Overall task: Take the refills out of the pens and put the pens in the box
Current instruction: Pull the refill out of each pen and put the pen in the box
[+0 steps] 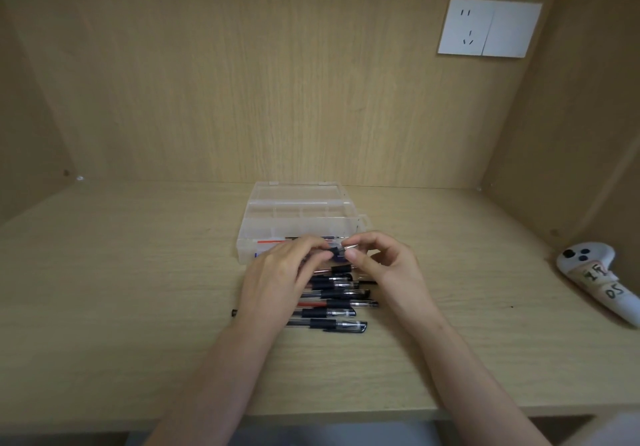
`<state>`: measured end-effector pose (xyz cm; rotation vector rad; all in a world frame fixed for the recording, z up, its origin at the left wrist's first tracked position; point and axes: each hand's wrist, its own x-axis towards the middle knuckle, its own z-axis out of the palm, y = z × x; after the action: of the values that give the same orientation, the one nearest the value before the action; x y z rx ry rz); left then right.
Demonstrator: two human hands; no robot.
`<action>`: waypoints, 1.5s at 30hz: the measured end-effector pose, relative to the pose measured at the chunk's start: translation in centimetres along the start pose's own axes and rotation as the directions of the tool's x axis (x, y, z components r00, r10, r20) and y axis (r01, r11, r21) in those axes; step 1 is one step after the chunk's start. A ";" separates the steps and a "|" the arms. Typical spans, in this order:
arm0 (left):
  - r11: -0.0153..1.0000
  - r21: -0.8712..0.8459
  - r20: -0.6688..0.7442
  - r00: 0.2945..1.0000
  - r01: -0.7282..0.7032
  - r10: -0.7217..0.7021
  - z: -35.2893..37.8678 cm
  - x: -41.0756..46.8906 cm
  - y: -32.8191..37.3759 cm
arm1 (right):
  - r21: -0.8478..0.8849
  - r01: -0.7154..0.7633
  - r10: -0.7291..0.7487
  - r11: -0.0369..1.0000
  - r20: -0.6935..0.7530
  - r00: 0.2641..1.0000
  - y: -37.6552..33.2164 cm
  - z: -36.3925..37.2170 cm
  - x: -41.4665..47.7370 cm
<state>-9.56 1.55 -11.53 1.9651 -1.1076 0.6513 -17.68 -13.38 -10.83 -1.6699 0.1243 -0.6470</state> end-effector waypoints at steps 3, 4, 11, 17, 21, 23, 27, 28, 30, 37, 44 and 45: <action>0.997 -0.029 0.055 0.996 0.067 -0.065 -0.2 0.0 0.2 | 0.025 -0.011 0.011 1.000 0.002 1.000 0.1 0.0 0.0; 0.998 -0.017 0.056 0.996 0.064 -0.063 -0.1 0.1 0.2 | 0.031 -0.013 0.013 0.999 0.003 1.000 0.1 0.0 0.0; 1.000 -0.014 0.016 1.000 0.026 -0.026 0.0 -0.1 0.0 | 0.055 -0.002 0.001 0.998 0.015 1.000 -0.2 0.0 0.0; 1.000 -0.016 0.003 1.000 0.015 -0.015 -0.1 -0.1 0.1 | 0.146 -0.064 0.055 0.987 0.070 0.996 -0.2 -0.1 -0.1; 1.000 -0.011 -0.015 1.000 0.001 -0.001 0.0 -0.1 0.0 | 0.133 -0.090 0.088 0.987 0.020 0.996 -0.4 0.0 -0.1; 1.000 -0.004 -0.012 1.000 -0.016 0.016 0.1 -0.2 -0.2 | 0.120 -0.081 0.080 0.989 0.011 0.997 -0.3 0.0 0.0; 1.000 -0.010 -0.011 1.000 -0.013 0.013 0.3 -0.1 -0.4 | 0.120 -0.070 0.068 0.990 0.020 0.997 -0.2 -0.2 0.1; 1.000 -0.014 -0.015 1.000 -0.009 0.008 0.4 -0.1 -0.5 | 0.122 -0.063 0.061 0.991 0.019 0.998 -0.1 -0.2 0.1; 1.000 -0.023 -0.023 1.000 0.001 -0.002 0.4 -0.1 -0.4 | 0.139 -0.051 0.050 0.989 0.010 0.999 -0.2 -0.2 0.1; 1.000 0.006 -0.055 0.998 -0.002 0.002 0.3 0.0 -0.4 | 0.244 -0.084 0.124 0.966 -0.154 0.980 0.0 -1.0 0.6; 1.000 -0.003 -0.054 0.999 0.009 -0.010 0.3 -0.2 -0.4 | -0.548 -0.286 0.104 0.786 -0.339 0.935 2.6 -2.3 0.7; 1.000 -0.001 -0.052 0.999 0.007 -0.008 0.3 -0.2 -0.4 | -0.578 -0.305 0.121 0.757 -0.335 0.934 2.9 -2.4 0.7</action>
<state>-9.28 1.54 -11.98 1.9395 -1.0682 0.6939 -17.48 -16.41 -13.21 -2.1459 0.8077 -0.7032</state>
